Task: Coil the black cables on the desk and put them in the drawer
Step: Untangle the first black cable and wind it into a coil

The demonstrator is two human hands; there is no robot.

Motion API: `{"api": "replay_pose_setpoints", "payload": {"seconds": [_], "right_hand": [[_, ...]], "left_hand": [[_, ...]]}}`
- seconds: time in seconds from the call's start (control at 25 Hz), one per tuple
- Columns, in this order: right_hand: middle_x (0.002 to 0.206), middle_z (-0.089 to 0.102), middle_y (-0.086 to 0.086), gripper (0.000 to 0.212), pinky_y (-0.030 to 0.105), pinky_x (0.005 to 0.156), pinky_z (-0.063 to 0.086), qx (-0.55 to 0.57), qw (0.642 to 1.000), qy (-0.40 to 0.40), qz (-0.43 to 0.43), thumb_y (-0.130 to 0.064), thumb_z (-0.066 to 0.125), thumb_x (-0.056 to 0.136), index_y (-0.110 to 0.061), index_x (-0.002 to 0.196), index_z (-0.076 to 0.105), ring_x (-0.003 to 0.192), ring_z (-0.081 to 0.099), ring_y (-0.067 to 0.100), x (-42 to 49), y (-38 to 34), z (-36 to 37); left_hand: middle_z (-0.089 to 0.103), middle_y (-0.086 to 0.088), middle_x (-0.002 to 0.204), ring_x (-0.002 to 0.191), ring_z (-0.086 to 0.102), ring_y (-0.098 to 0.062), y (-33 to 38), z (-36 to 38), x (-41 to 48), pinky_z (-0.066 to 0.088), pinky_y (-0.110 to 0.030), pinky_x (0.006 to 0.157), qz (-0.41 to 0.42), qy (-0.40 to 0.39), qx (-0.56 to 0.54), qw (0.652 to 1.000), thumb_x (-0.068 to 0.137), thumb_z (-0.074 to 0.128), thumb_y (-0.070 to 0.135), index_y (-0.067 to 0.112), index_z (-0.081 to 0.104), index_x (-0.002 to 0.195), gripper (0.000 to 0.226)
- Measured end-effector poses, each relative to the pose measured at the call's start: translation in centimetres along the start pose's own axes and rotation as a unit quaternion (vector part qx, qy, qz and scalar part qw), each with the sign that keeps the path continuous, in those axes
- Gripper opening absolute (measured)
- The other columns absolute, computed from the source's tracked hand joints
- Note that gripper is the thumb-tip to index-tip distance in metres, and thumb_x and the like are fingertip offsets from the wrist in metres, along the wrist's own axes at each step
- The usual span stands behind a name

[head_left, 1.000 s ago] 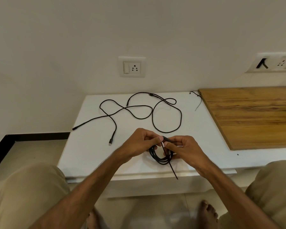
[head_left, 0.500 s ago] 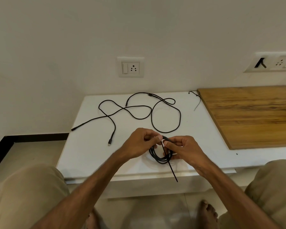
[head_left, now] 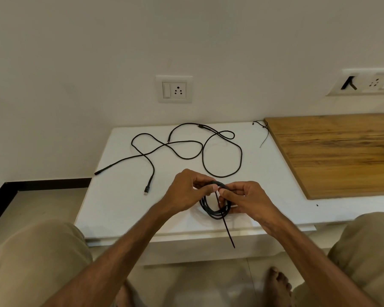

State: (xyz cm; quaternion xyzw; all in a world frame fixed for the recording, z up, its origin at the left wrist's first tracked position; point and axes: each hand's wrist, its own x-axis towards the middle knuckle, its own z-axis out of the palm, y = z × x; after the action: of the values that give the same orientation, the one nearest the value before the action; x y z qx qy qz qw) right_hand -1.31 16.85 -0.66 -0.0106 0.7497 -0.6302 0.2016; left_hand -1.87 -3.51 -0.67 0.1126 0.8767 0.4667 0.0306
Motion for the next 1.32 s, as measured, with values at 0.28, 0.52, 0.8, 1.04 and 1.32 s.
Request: {"api": "replay_pose_setpoints", "payload": {"seconds": [0.28, 0.52, 0.8, 1.04, 1.32], "right_hand": [[0.088, 0.079, 0.015, 0.014, 0.029, 0.07, 0.063, 0.043, 0.998, 0.039, 0.003, -0.016, 0.068, 0.096, -0.008, 0.104, 0.076, 0.085, 0.078, 0.028, 0.2, -0.6, -0.9], [0.093, 0.078, 0.018, 0.016, 0.03, 0.072, 0.063, 0.081, 0.996, 0.042, 0.006, -0.017, 0.069, 0.095, -0.005, 0.103, 0.076, 0.087, 0.078, 0.029, 0.3, -0.5, -0.9], [0.094, 0.08, 0.008, 0.016, 0.036, 0.08, 0.064, 0.044, 0.997, 0.054, 0.015, -0.017, 0.071, 0.094, -0.011, 0.108, 0.076, 0.09, 0.078, 0.025, 0.6, -0.4, -1.8], [0.096, 0.08, 0.01, 0.015, 0.037, 0.082, 0.063, 0.06, 0.994, 0.085, 0.018, -0.013, 0.071, 0.094, -0.008, 0.107, 0.076, 0.091, 0.078, 0.027, 0.8, -0.3, -3.7], [0.099, 0.079, 0.014, 0.015, 0.032, 0.076, 0.063, 0.073, 0.99, 0.116, 0.034, -0.011, 0.072, 0.092, -0.005, 0.106, 0.076, 0.09, 0.078, 0.028, 1.3, 0.3, -4.7]], "left_hand": [[0.077, 0.002, 0.103, 0.098, 0.073, -0.012, -0.7, -0.1, 0.1, 0.057, -0.036, 0.097, -0.107, -0.038, -0.044, 0.993, 0.091, 0.069, 0.049, 0.021, 0.073, 0.12, 0.041], [0.078, -0.014, 0.096, 0.088, 0.077, -0.024, -0.1, 0.2, -0.4, 0.063, -0.04, 0.084, -0.156, -0.021, -0.222, 0.962, 0.091, 0.075, 0.024, 0.005, 0.074, 0.111, 0.027], [0.079, -0.012, 0.096, 0.09, 0.077, -0.023, 0.1, 0.6, -0.4, 0.063, -0.042, 0.086, -0.157, 0.008, -0.251, 0.955, 0.091, 0.076, 0.026, 0.006, 0.072, 0.115, 0.032], [0.077, 0.008, 0.108, 0.104, 0.071, -0.006, -0.4, 1.8, -0.1, 0.057, -0.039, 0.098, -0.122, 0.015, -0.15, 0.981, 0.089, 0.074, 0.044, 0.029, 0.072, 0.123, 0.037], [0.07, 0.012, 0.121, 0.101, 0.069, -0.007, 0.5, 1.9, 0.3, 0.057, -0.022, 0.083, -0.13, 0.107, -0.097, 0.981, 0.088, 0.076, 0.041, 0.025, 0.069, 0.125, 0.04]]}}
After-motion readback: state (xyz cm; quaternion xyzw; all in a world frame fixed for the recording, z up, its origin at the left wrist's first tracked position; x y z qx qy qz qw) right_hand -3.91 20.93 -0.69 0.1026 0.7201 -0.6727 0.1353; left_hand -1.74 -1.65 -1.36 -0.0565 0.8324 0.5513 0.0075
